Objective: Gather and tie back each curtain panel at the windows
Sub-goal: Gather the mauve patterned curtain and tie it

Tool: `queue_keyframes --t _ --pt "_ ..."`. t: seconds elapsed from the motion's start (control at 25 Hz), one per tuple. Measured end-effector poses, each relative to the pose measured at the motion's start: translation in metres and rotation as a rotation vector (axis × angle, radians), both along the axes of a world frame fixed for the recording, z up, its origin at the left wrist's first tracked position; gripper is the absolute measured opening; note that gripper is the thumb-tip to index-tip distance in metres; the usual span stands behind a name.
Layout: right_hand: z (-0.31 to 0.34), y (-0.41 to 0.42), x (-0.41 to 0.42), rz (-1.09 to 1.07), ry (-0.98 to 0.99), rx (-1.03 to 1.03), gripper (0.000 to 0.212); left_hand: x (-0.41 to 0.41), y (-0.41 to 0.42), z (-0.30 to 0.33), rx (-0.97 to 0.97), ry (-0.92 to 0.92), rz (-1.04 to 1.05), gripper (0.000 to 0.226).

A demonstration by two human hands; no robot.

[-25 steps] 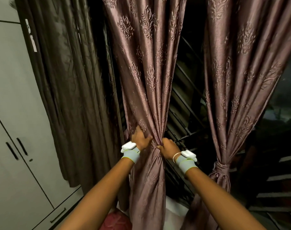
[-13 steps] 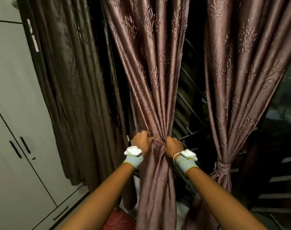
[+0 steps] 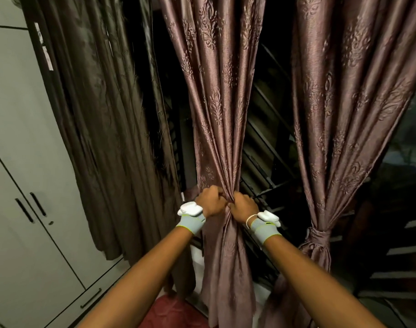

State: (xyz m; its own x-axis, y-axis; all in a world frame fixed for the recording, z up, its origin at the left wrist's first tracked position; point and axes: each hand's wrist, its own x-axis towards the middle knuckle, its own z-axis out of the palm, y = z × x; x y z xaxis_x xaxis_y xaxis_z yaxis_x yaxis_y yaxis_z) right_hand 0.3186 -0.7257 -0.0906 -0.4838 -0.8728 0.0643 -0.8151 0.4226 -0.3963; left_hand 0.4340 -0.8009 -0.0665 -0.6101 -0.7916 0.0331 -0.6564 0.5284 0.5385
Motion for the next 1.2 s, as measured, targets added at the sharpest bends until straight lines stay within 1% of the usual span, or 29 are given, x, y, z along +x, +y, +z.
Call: queue_keyframes --t 0.08,0.12,0.2,0.28,0.32,0.36,0.4,0.44,0.48,0.56,0.6,0.68,0.8,0.92,1.0,1.08,1.2 --pt "-0.001 0.000 -0.003 0.002 -0.003 -0.003 0.033 0.001 -0.002 0.006 0.001 0.080 0.065 0.025" --pt "-0.001 0.000 -0.004 0.005 -0.027 -0.001 0.033 0.002 -0.004 0.006 -0.023 0.120 0.111 0.027" --pt "-0.003 0.001 -0.007 0.018 -0.089 0.015 0.035 0.001 -0.017 0.001 -0.011 0.138 0.146 0.048" --pt "-0.002 0.002 -0.006 0.040 -0.145 0.031 0.038 -0.004 -0.035 -0.016 0.129 0.159 0.072 0.067" --pt "-0.002 0.002 -0.005 0.051 -0.161 0.037 0.039 -0.012 -0.060 -0.038 0.191 0.211 0.029 0.071" --pt "-0.001 0.002 -0.004 0.057 -0.170 0.043 0.040 -0.018 -0.074 -0.051 0.211 0.232 -0.021 0.067" --pt "-0.001 0.001 -0.003 0.059 -0.174 0.048 0.040 -0.022 -0.078 -0.056 0.201 0.245 -0.053 0.053" --pt "-0.001 0.001 -0.002 0.057 -0.178 0.052 0.040 -0.018 -0.069 -0.047 0.175 0.241 -0.029 0.039" --pt "0.000 0.001 -0.002 0.055 -0.175 0.051 0.039 -0.010 -0.054 -0.031 0.147 0.263 0.018 0.031" --pt "0.000 0.003 -0.002 0.039 -0.149 0.039 0.038 0.007 -0.028 -0.007 0.056 0.252 0.088 0.022" --pt "-0.001 0.005 -0.002 0.021 -0.120 0.030 0.036 0.013 -0.021 -0.001 0.007 0.216 0.136 0.020" --pt "-0.001 0.007 -0.002 -0.031 -0.051 0.005 0.033 0.023 -0.006 0.008 -0.087 0.094 0.232 0.022" --pt "0.001 0.006 0.007 -0.090 0.013 -0.025 0.031 0.023 0.013 0.005 -0.247 -0.065 0.202 0.030" --pt "0.004 -0.002 0.025 -0.049 0.011 -0.022 0.033 0.022 0.026 0.001 -0.335 -0.120 0.151 0.031" --pt "0.003 -0.007 0.038 0.004 -0.015 -0.014 0.031 0.022 0.030 0.002 -0.374 -0.143 0.123 0.028" --pt "0.002 -0.010 0.045 0.043 -0.059 -0.016 0.030 0.023 0.031 0.000 -0.378 -0.162 0.113 0.028" --pt "0.000 -0.011 0.044 0.029 -0.097 -0.050 0.031 0.029 0.019 -0.004 -0.233 -0.099 0.058 0.030"
